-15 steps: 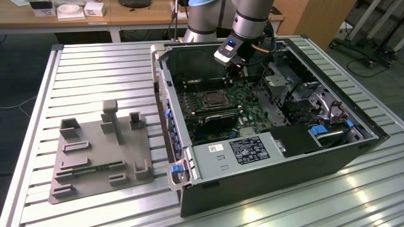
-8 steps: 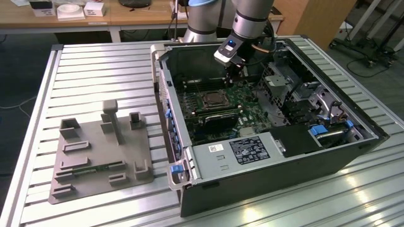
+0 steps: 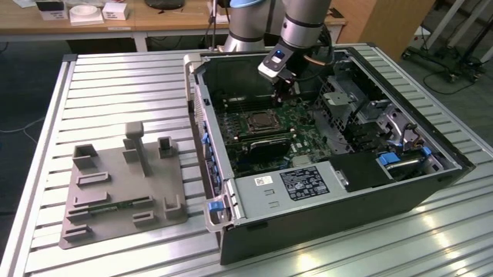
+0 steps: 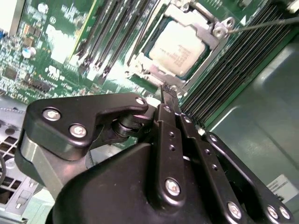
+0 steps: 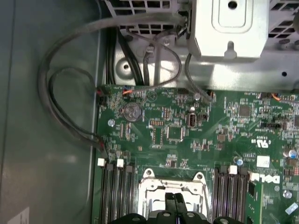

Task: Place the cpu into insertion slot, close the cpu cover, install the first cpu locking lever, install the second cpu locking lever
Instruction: 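Close the cpu cover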

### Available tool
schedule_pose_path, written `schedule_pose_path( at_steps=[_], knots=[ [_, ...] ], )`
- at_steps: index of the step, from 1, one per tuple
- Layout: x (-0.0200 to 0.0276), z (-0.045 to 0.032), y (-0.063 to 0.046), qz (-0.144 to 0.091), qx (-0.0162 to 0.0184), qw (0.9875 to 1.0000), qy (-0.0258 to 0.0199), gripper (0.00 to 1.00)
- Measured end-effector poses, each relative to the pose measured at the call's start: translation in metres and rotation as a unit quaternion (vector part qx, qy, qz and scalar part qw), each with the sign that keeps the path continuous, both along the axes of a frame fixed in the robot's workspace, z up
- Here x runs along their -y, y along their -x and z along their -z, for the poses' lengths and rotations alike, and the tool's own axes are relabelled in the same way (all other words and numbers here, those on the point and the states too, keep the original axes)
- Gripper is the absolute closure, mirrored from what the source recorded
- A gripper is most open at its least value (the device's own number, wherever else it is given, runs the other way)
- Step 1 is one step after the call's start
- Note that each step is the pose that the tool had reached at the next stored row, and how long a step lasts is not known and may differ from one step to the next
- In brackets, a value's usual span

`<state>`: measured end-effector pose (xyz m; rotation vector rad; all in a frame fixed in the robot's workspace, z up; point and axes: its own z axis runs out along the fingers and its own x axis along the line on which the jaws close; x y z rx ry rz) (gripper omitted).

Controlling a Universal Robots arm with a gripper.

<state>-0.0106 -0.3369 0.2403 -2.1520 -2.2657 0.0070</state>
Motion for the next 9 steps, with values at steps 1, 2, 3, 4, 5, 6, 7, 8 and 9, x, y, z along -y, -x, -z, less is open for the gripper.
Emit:
schedule_pose_path(
  at_steps=[1,2,3,4,5,6,7,8,9],
  knots=[
    [-0.0001,0.0004,0.003,0.000,0.0000,1.0000,0.0000,0.90],
    [-0.0002,0.0008,0.006,0.000,0.0000,1.0000,0.0000,0.90],
    [-0.0003,0.0012,0.009,0.000,0.0000,1.0000,0.0000,0.90],
    [-0.0004,0.0016,0.011,0.000,0.0000,1.0000,0.0000,0.90],
    [-0.0004,0.0020,0.013,0.000,0.0000,1.0000,0.0000,0.90],
    [-0.0005,0.0026,0.015,0.000,0.0000,1.0000,0.0000,0.90],
    [-0.0005,0.0032,0.016,0.000,0.0000,1.0000,0.0000,0.90],
    [-0.0005,0.0041,0.017,0.000,0.0000,1.0000,0.0000,0.90],
    [-0.0006,0.0048,0.018,0.000,0.0000,1.0000,0.0000,0.90]
  ],
)
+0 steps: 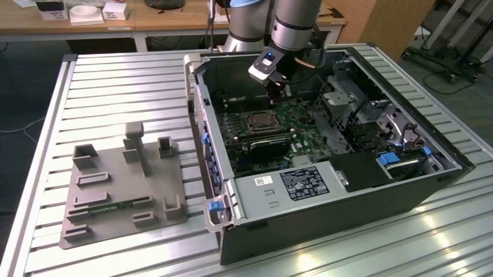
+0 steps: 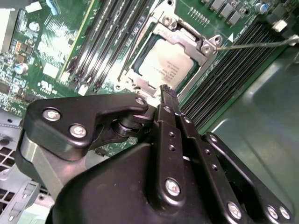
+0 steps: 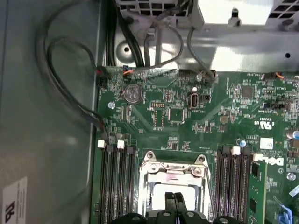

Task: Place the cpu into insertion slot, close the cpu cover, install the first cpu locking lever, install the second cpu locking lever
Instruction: 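Close the cpu cover, then install the first cpu locking lever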

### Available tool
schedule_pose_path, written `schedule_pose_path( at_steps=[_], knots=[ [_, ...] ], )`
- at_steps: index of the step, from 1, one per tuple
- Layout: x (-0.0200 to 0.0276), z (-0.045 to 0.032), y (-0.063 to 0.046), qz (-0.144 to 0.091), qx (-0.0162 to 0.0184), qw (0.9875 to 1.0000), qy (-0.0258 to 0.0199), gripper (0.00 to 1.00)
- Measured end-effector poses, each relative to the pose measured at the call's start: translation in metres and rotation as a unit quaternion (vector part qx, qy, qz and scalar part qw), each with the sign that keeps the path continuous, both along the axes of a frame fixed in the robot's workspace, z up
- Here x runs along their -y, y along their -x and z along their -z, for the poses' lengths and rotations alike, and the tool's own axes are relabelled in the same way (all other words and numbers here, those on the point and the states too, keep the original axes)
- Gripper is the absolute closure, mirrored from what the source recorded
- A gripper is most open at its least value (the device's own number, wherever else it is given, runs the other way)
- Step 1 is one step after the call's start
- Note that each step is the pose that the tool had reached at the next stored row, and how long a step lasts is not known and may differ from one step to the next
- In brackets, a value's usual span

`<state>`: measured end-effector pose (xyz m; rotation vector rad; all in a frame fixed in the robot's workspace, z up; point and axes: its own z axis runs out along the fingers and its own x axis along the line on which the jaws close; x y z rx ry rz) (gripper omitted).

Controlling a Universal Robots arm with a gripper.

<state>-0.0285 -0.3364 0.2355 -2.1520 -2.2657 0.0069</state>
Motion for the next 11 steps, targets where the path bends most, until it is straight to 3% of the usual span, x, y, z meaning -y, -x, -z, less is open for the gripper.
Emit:
schedule_pose_path(
  at_steps=[11],
  knots=[
    [-0.0002,0.0033,0.0042,0.000,0.0000,1.0000,0.0000,0.90]
  ],
)
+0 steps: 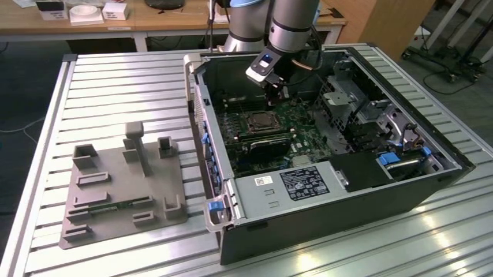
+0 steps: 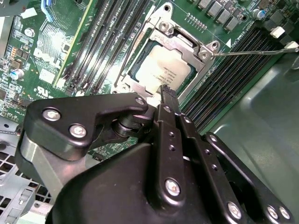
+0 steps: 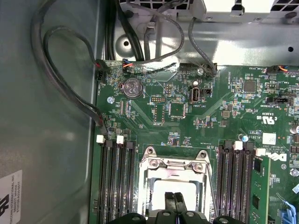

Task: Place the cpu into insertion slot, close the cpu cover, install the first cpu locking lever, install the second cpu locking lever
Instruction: 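Install the first cpu locking lever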

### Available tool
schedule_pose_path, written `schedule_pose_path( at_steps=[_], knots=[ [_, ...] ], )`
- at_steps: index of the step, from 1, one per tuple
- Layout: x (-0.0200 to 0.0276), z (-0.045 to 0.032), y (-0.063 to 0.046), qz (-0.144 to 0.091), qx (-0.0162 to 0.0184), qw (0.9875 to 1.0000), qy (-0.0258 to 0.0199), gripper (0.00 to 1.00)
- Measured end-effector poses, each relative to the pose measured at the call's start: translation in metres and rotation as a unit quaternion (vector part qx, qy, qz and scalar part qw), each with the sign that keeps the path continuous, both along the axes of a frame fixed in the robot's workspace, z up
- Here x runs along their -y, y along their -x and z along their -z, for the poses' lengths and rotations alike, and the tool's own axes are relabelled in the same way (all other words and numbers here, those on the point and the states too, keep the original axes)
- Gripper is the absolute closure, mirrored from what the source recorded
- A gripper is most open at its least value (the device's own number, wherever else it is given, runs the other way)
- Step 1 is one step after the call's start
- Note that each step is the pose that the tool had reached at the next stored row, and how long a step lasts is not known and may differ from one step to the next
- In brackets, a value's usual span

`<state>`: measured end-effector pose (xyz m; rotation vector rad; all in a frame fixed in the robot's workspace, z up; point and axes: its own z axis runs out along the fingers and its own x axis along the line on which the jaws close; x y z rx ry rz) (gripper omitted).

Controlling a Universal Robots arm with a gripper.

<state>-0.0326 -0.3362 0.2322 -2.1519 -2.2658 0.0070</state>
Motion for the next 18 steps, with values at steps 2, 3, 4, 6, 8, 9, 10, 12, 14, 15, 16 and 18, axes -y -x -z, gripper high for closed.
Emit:
schedule_pose_path(
  at_steps=[2,3,4,6,8,9,10,12,14,15,16,18],
  knots=[
    [0.0000,0.0000,0.000,0.000,0.0000,1.0000,0.0000,0.90],
    [0.0000,0.0000,0.000,0.000,0.0000,1.0000,0.0000,0.90],
    [0.0000,0.0000,0.001,0.000,0.0000,1.0000,0.0000,0.90],
    [0.0000,0.0001,0.002,0.000,0.0000,1.0000,0.0000,0.90],
    [0.0000,0.0001,0.003,0.000,0.0000,1.0000,0.0000,0.90],
    [0.0000,0.0002,0.004,0.000,0.0000,1.0000,0.0000,0.90],
    [0.0000,0.0002,0.006,0.000,0.0000,1.0000,-0.0001,0.90],
    [0.0000,0.0002,0.009,0.000,0.0000,1.0000,0.0000,0.90],
    [0.0000,0.0002,0.012,0.000,0.0000,1.0000,0.0000,0.90],
    [0.0000,0.0002,0.013,0.000,0.0000,1.0000,0.0002,0.90],
    [0.0000,0.0002,0.014,0.000,0.0000,1.0000,0.0003,0.90],
    [0.0000,0.0001,0.015,0.000,0.0000,1.0000,0.0005,0.90]
  ],
)
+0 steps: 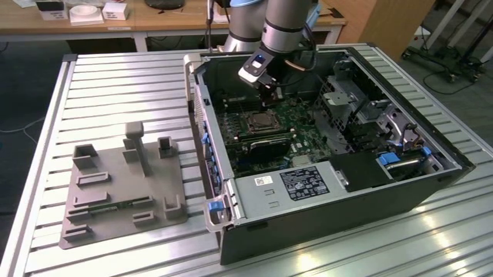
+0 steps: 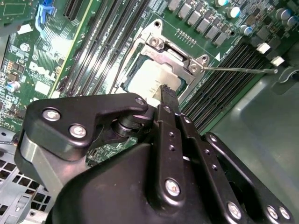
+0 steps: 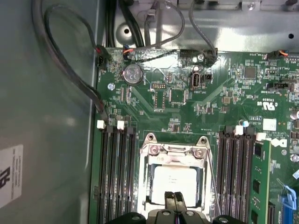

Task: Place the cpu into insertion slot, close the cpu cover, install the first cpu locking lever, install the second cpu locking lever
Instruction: 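Install the first cpu locking lever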

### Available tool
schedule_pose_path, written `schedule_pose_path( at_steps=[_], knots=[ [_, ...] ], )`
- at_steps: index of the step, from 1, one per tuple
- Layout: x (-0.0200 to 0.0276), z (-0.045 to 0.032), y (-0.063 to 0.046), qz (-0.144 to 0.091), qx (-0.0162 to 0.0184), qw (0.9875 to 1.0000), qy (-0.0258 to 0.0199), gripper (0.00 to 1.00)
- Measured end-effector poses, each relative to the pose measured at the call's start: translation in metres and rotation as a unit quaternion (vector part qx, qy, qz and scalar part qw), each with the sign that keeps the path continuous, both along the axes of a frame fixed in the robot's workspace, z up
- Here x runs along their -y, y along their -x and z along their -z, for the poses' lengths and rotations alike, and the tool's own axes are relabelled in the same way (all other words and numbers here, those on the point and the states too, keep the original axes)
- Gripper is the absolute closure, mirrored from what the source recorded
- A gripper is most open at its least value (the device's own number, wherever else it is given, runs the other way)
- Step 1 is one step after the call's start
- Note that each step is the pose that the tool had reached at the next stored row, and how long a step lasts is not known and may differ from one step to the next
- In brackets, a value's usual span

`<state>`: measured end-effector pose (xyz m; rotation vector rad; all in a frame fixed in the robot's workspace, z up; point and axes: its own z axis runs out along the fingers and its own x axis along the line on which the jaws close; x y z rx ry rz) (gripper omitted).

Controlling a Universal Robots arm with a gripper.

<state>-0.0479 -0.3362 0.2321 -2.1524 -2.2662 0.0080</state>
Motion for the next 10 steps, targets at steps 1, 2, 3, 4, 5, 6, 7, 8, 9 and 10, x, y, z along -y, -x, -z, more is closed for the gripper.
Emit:
schedule_pose_path(
  at_steps=[1,2,3,4,5,6,7,8,9,10],
  knots=[
    [0.0001,-0.0004,0.001,0.000,-0.0001,1.0000,0.0002,0.90],
    [0.0001,-0.0013,0.001,0.000,0.0000,1.0000,0.0001,0.90],
    [0.0000,-0.0030,0.001,0.000,0.0000,1.0000,0.0000,0.90],
    [0.0000,-0.0053,0.001,0.000,0.0001,1.0000,0.0000,0.90],
    [0.0000,-0.0075,0.001,0.000,0.0000,1.0000,0.0000,0.90],
    [0.0000,-0.0093,0.001,0.000,0.0001,1.0000,-0.0001,0.90],
    [0.0000,-0.0112,0.001,0.000,0.0000,1.0000,0.0000,0.90],
    [0.0000,-0.0129,0.001,0.000,0.0000,1.0000,0.0000,0.90],
    [0.0000,-0.0141,0.001,0.000,0.0000,1.0000,0.0000,0.90],
    [0.0000,-0.0141,0.001,-0.004,0.0001,1.0000,-0.0001,0.90]
  ],
)
